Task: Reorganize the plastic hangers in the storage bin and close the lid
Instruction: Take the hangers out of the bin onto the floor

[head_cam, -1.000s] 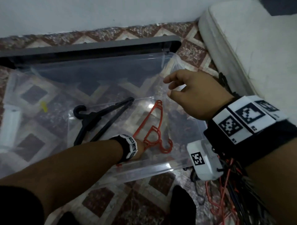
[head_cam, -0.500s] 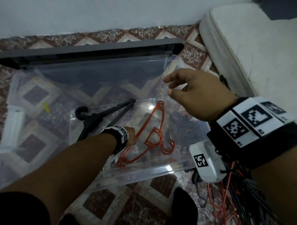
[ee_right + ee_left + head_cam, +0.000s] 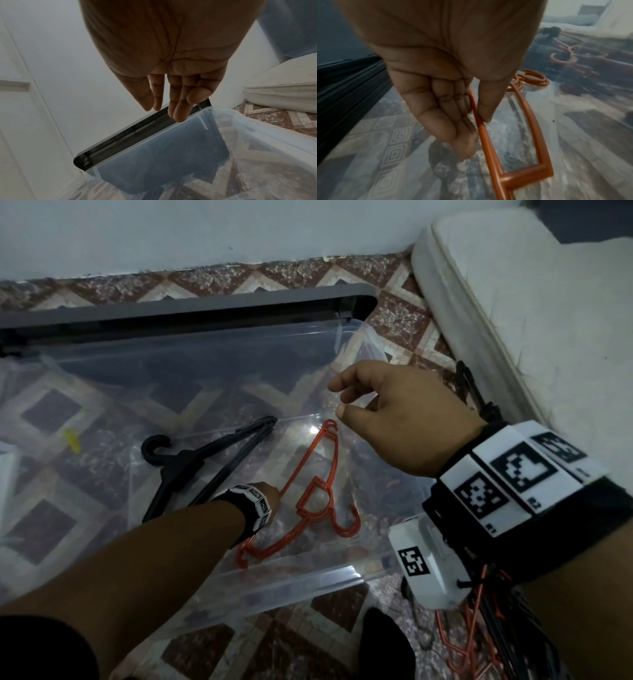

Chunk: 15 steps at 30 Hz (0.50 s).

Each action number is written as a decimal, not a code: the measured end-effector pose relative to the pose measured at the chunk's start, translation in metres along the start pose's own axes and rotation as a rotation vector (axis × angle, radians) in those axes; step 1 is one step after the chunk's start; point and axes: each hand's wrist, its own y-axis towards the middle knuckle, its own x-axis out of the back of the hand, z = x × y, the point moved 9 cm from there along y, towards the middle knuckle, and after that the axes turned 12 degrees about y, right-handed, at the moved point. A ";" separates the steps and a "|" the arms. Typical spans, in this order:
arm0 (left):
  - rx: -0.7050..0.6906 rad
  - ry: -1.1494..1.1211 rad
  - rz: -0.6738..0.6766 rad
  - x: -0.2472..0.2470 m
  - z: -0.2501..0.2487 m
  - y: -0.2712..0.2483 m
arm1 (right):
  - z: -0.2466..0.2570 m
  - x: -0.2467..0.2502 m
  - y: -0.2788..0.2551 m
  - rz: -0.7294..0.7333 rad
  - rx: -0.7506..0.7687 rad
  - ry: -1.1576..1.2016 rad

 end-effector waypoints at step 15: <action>0.002 0.005 0.058 -0.007 0.004 -0.008 | 0.001 -0.005 -0.001 0.026 0.005 -0.019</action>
